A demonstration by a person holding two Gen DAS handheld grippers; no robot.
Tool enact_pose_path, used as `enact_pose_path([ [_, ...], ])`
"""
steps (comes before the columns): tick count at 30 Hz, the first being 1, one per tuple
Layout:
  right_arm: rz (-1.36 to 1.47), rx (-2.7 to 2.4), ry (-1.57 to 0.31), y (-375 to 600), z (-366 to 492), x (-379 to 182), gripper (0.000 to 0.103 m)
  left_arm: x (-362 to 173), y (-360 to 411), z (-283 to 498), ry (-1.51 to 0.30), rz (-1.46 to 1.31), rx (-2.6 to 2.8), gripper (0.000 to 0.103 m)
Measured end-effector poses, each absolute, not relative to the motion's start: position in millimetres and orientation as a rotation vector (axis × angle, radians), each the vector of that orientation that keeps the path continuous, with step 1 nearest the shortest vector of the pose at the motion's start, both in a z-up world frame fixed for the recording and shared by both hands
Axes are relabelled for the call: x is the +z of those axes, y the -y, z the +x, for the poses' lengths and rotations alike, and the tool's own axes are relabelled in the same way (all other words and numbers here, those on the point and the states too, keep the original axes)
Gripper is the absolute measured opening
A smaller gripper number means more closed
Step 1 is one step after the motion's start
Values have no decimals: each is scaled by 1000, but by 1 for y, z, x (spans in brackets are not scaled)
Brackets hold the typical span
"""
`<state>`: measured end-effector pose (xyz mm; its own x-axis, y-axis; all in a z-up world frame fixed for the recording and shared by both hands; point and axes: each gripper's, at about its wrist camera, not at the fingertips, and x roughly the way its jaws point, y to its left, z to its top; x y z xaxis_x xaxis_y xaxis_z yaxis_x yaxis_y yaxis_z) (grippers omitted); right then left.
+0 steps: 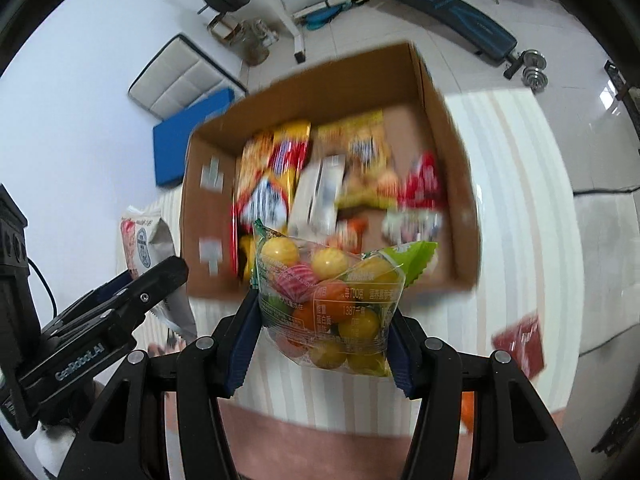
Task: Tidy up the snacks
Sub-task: 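Carry the cookie packet and candy bag into the box and open both tools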
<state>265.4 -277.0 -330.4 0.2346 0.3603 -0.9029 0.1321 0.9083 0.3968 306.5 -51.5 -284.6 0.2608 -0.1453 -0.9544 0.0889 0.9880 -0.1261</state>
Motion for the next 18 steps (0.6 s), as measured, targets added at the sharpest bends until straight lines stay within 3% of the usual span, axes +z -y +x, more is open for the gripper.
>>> enact_pose_path([
  [11, 426, 9, -1351, 303, 392, -359, 60, -345, 35, 440, -1442, 25, -58, 73],
  [18, 408, -54, -1386, 310, 423, -388, 61, -374, 28, 470, -1504, 6, -45, 74],
])
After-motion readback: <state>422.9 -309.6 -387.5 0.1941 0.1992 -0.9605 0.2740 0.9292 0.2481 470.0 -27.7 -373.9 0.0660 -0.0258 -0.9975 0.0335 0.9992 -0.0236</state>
